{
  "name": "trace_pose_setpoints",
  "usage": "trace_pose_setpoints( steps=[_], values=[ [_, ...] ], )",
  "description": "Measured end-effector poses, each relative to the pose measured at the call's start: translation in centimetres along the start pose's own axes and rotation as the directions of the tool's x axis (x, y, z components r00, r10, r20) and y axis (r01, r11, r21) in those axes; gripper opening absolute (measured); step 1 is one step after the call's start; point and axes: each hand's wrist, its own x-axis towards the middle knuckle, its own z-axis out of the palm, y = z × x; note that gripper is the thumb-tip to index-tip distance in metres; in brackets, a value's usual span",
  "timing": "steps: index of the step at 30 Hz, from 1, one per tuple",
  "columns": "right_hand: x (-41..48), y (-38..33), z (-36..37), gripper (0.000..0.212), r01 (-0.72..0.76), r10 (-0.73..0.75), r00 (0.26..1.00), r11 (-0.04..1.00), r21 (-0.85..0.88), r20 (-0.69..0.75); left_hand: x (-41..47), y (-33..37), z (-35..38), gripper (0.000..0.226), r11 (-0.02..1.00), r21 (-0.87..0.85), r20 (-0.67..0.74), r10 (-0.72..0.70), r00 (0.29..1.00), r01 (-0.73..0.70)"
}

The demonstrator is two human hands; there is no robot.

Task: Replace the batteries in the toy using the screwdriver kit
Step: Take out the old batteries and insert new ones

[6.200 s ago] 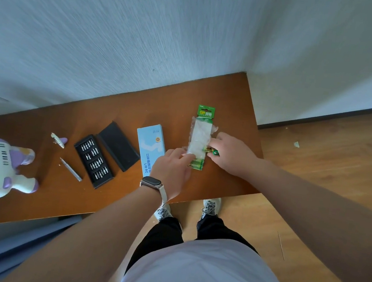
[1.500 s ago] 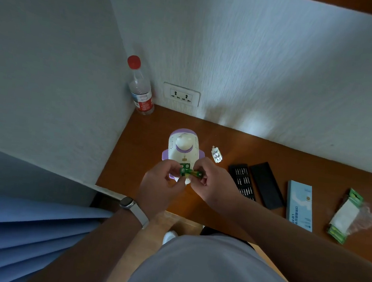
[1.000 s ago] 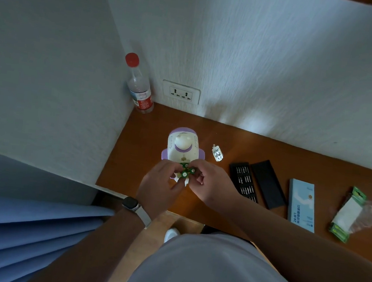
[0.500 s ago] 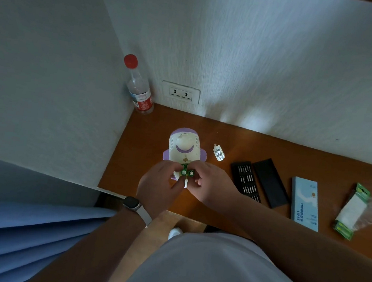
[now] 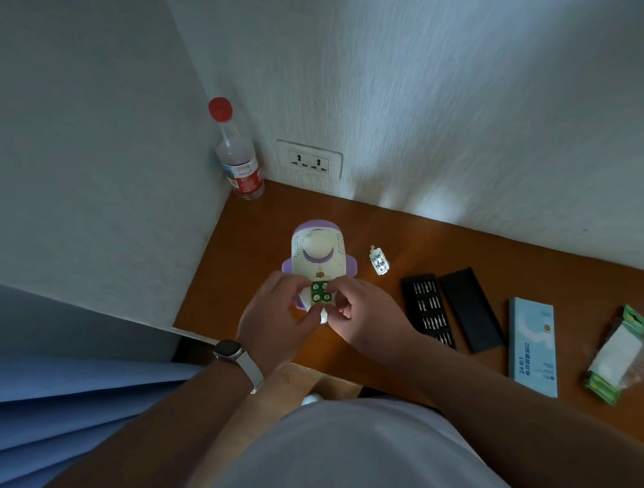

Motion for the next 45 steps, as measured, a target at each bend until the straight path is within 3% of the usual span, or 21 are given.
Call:
trace_pose_setpoints(
  steps=[3, 6, 9, 12, 15, 18, 24, 28, 38, 41, 45],
  values=[
    [-0.3, 0.3, 0.0, 0.016, 0.006, -0.006, 1.0, 1.0, 0.006, -0.019, 0.0, 0.1, -0.2, 0.038, 0.983, -0.145, -0.037, -0.118, 0.992, 0.112],
    [-0.4, 0.5, 0.0, 0.021, -0.012, 0.015, 0.998, 0.999, 0.048, -0.065, 0.8, 0.2, -0.3, 0.043, 0.917, -0.306, -0.009, -0.272, 0.962, 0.256],
    [-0.3, 0.9, -0.1, 0.03, -0.032, 0.037, 0.995, 0.998, 0.053, -0.097, 1.9, -0.5, 0.1, 0.047, 0.879, -0.342, 0.088, -0.323, 0.942, 0.333],
    [0.0, 1.4, -0.2, 0.052, -0.082, 0.086, 0.993, 0.995, 0.053, -0.08, 2.5, -1.0, 0.5, 0.053, 0.861, -0.37, 0.109, -0.333, 0.937, 0.349],
    [0.2, 1.9, -0.2, 0.06, -0.121, 0.124, 0.992, 0.989, 0.089, -0.031, 3.4, -1.2, 0.8, 0.071, 0.813, -0.4, 0.125, -0.409, 0.904, 0.423],
    [0.4, 2.3, -0.2, 0.061, -0.151, 0.153, 0.988, 0.979, 0.138, -0.005, 4.2, -1.1, 0.9, 0.081, 0.723, -0.475, 0.221, -0.454, 0.863, 0.502],
    [0.4, 2.8, -0.1, 0.058, -0.2, 0.198, 0.98, 0.95, 0.241, 0.032, 5.1, -1.0, 0.8, 0.055, 0.469, -0.664, 0.422, -0.407, 0.81, 0.582],
    [0.5, 3.3, -0.1, 0.058, -0.239, 0.238, 0.971, 0.94, 0.242, 0.035, 5.7, -0.8, 0.8, 0.067, 0.333, -0.695, 0.519, -0.379, 0.766, 0.637],
    [1.1, 4.4, -1.4, 0.054, -0.272, 0.262, 0.962, 0.945, 0.183, 0.076, 5.7, 0.0, 1.3, 0.055, 0.388, -0.679, 0.452, -0.447, 0.772, 0.623],
    [1.7, 5.4, -2.0, 0.053, -0.326, 0.328, 0.945, 0.933, 0.154, 0.01, 5.5, 0.0, 1.2, 0.057, 0.38, -0.688, 0.438, -0.461, 0.771, 0.618],
    [3.0, 8.1, -2.2, 0.033, -0.39, 0.392, 0.915, 0.92, 0.036, -0.101, 5.5, 0.1, 0.8, 0.061, 0.375, -0.692, 0.439, -0.459, 0.772, 0.617]
  ],
)
